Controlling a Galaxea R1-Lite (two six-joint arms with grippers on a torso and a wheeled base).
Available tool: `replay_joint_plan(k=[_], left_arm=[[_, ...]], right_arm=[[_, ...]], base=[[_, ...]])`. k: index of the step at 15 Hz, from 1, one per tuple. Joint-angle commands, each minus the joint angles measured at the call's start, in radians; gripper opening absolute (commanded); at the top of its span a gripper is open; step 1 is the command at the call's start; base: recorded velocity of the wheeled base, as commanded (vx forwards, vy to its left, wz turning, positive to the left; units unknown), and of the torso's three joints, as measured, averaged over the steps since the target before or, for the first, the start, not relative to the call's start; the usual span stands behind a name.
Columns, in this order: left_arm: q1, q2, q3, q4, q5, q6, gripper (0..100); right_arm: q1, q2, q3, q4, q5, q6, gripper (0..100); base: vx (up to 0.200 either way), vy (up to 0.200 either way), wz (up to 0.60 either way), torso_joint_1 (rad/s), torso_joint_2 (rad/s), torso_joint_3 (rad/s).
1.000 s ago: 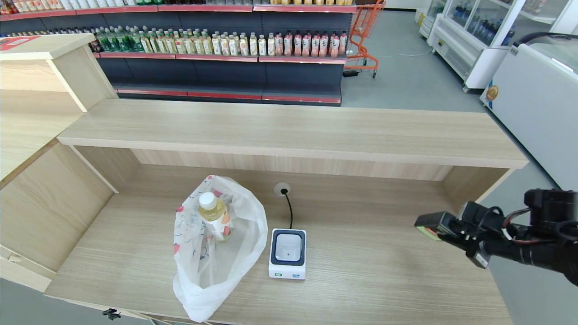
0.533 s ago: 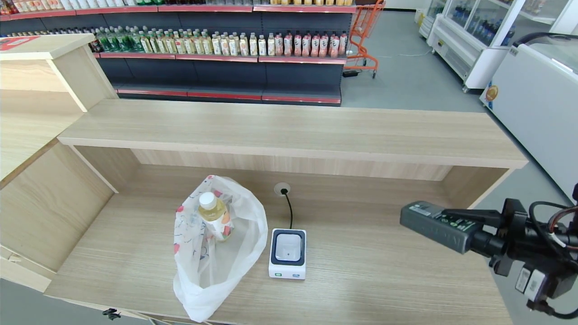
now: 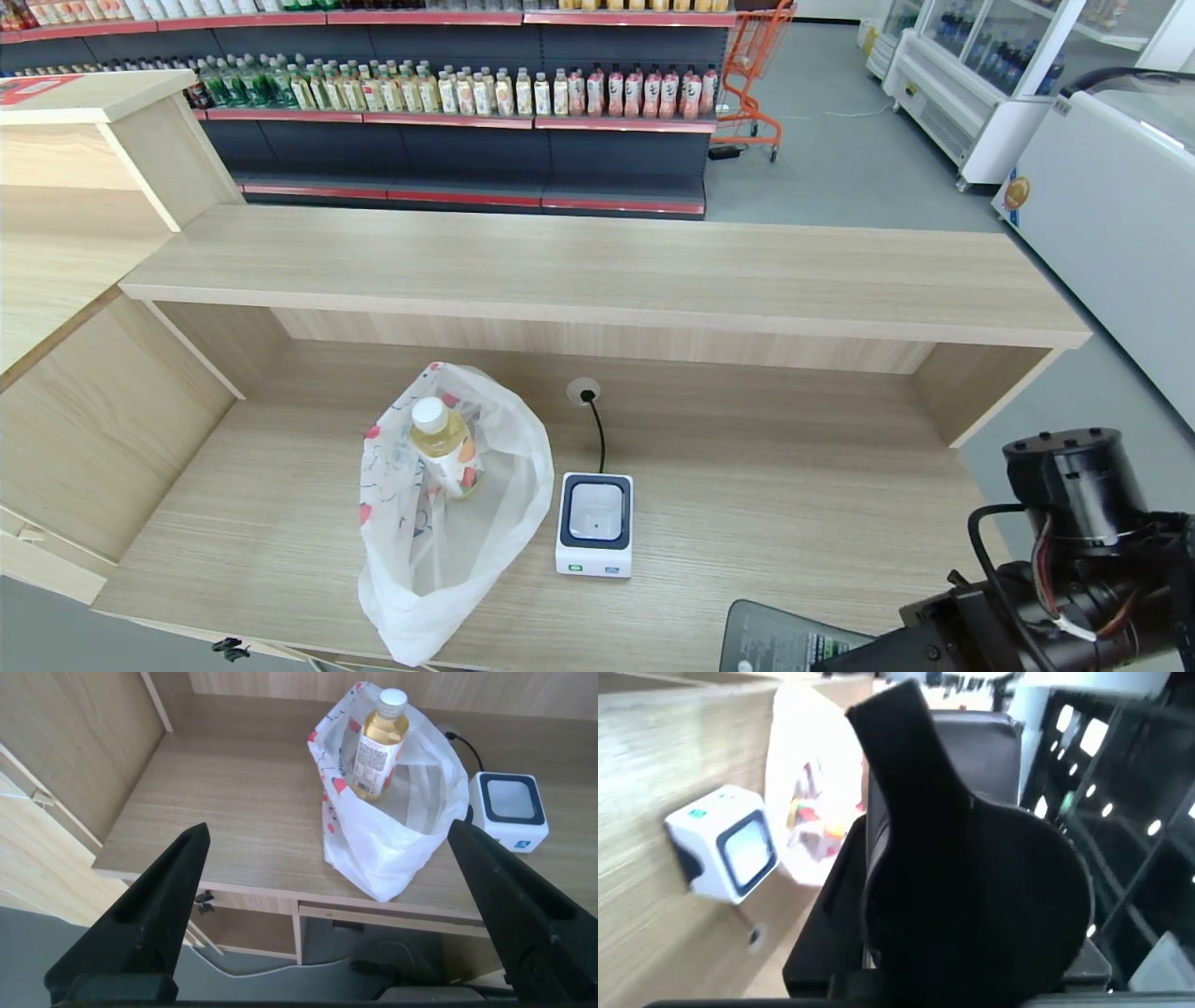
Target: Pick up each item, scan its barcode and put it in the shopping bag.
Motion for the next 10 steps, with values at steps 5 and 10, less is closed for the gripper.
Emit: replay_joint_plan(k=[5, 10], left_arm=[[0.0, 0.0, 0.0, 0.0, 0.0, 0.0, 100], [0.0, 0.0, 0.0, 0.0, 0.0, 0.0, 100]], right_arm=[[0.031, 0.038, -0.012, -0.148, 0.019, -0.043, 0], [0.032, 0.072, -0.038, -0.279, 0.021, -0.039, 0]], base=[[0.0, 0.0, 0.0, 0.0, 0.0, 0.0], [0.0, 0.0, 0.0, 0.0, 0.0, 0.0]])
